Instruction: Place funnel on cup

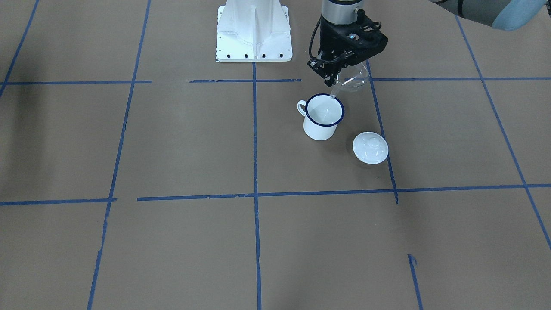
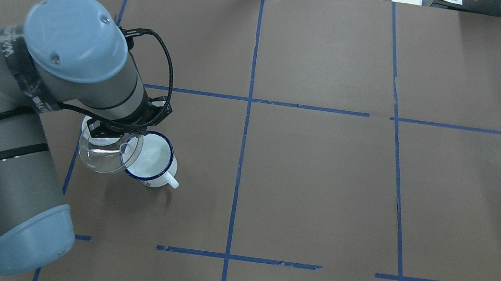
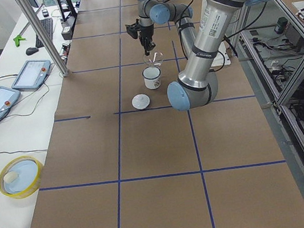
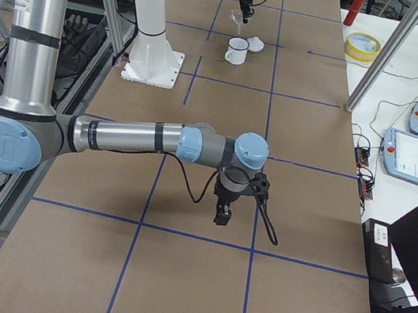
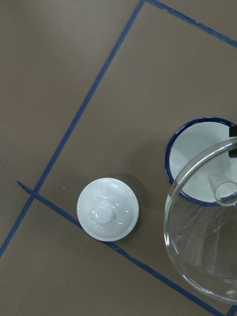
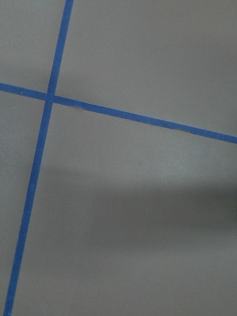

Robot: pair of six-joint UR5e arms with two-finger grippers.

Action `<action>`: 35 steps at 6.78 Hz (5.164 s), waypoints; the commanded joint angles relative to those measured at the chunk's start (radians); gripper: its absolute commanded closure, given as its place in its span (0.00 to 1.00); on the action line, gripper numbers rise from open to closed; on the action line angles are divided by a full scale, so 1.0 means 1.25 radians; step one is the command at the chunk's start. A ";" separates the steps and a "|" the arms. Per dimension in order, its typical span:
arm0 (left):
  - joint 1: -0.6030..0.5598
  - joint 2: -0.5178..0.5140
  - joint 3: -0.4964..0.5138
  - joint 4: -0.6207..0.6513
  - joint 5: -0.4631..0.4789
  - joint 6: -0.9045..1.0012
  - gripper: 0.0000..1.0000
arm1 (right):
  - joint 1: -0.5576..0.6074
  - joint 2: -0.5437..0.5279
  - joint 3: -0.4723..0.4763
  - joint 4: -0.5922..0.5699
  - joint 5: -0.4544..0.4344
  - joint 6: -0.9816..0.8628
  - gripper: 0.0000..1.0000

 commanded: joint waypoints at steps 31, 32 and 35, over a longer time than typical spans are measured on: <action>-0.821 0.471 0.438 -0.330 -0.449 1.463 0.00 | 0.000 0.000 0.000 0.000 0.000 0.000 0.00; -0.821 0.469 0.438 -0.330 -0.449 1.463 0.00 | 0.000 0.000 0.000 0.000 0.000 0.000 0.00; -0.821 0.470 0.437 -0.330 -0.449 1.465 0.00 | 0.000 0.000 0.000 0.000 0.000 0.000 0.00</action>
